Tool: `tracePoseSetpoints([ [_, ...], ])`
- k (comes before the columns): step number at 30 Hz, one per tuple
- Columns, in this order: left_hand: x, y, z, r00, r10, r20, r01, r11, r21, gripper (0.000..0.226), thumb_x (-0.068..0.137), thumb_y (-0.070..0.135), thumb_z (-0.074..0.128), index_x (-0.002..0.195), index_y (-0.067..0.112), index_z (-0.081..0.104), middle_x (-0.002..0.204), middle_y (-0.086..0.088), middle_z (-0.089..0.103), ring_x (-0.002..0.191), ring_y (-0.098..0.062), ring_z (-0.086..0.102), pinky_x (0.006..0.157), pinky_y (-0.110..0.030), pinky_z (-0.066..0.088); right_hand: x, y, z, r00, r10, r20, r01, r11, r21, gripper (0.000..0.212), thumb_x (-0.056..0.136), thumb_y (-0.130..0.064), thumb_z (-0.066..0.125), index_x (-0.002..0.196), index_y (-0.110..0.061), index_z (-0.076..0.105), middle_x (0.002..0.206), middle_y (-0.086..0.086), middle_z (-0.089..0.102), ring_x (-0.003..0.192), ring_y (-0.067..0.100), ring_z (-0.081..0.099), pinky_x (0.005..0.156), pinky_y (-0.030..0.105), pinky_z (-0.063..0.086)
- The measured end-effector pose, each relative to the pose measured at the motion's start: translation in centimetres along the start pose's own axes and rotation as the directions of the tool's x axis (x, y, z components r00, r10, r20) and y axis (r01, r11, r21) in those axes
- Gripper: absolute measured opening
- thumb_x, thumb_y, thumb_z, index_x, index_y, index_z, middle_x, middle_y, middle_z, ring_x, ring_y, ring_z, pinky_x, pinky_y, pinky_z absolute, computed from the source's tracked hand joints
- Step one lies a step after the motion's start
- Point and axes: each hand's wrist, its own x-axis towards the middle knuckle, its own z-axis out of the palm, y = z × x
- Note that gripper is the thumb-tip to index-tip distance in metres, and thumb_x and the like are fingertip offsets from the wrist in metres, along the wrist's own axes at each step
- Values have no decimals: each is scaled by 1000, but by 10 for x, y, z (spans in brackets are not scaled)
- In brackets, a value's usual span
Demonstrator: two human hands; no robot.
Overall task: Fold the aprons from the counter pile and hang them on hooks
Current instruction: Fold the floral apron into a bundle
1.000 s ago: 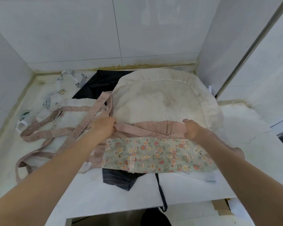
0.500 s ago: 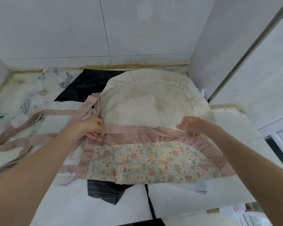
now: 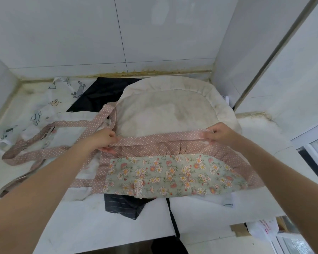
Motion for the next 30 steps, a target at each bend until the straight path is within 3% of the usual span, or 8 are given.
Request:
tracePoseSetpoints([
  [3, -5, 2, 4, 995, 72, -67, -62, 987, 146, 29, 95, 27, 54, 71, 12, 48, 66, -1, 54, 50, -11, 56, 47, -21, 43, -10, -3, -13, 988, 154, -1, -151, 968, 200, 31, 92, -17, 57, 65, -4, 59, 56, 2, 61, 55, 17, 49, 51, 20, 41],
  [7, -10, 9, 22, 982, 141, -128, -47, 832, 552, 23, 98, 26, 48, 84, 11, 58, 73, -2, 60, 63, -15, 59, 58, -25, 43, -5, 25, 5, 918, 347, -194, -391, 875, -285, 26, 92, -12, 54, 68, -4, 59, 65, 8, 56, 55, 19, 51, 51, 24, 43],
  [11, -12, 28, 44, 934, 313, -174, -31, 556, 831, 32, 94, 7, 46, 126, 7, 39, 123, -13, 45, 100, -32, 57, 70, -36, 42, -11, 26, 40, 925, 13, -379, -309, 605, -734, 16, 94, -10, 45, 109, -5, 48, 104, 10, 50, 87, 21, 49, 69, 28, 40],
  [14, -9, 27, 61, 947, 321, 11, -209, 591, 779, 19, 92, 11, 47, 111, 9, 47, 110, -8, 55, 98, -27, 56, 73, -33, 44, -14, 14, 65, 957, -196, -213, -84, 518, -851, 25, 90, 0, 42, 113, -7, 44, 108, 9, 45, 83, 16, 38, 67, 24, 37],
  [19, 10, 16, 52, 973, 69, 220, -178, 835, 522, 14, 91, 16, 53, 81, 21, 44, 82, 5, 47, 78, -12, 49, 54, -17, 37, 0, 15, 67, 980, 194, 32, -91, 590, -803, 33, 94, -7, 44, 126, -9, 39, 126, 13, 35, 109, 32, 48, 81, 32, 45],
  [23, 16, 48, 27, 926, 20, 376, -54, 995, 81, 10, 94, 12, 52, 85, 14, 53, 77, 1, 57, 64, -8, 55, 54, -16, 49, 34, -15, 33, 843, 478, 246, -210, 714, -668, 23, 94, -9, 50, 116, -5, 50, 109, 7, 54, 81, 26, 65, 66, 26, 55],
  [27, 36, 96, 2, 853, 436, -288, -394, 898, 194, 14, 91, 13, 56, 104, 10, 54, 104, -3, 55, 83, -19, 56, 71, -28, 46, 89, -64, 5, 914, 346, 210, -188, 822, -538, 27, 92, -7, 47, 114, 4, 58, 89, 8, 63, 68, 26, 65, 56, 25, 51],
  [30, 57, 114, -17, 665, 515, -541, -142, 798, 585, 49, 87, 23, 61, 130, 9, 40, 130, -12, 38, 112, -28, 43, 86, -35, 39, 130, -89, 1, 999, 15, 48, 15, 823, -568, 29, 90, -9, 53, 118, -1, 56, 118, 17, 56, 105, 32, 58, 83, 36, 47],
])
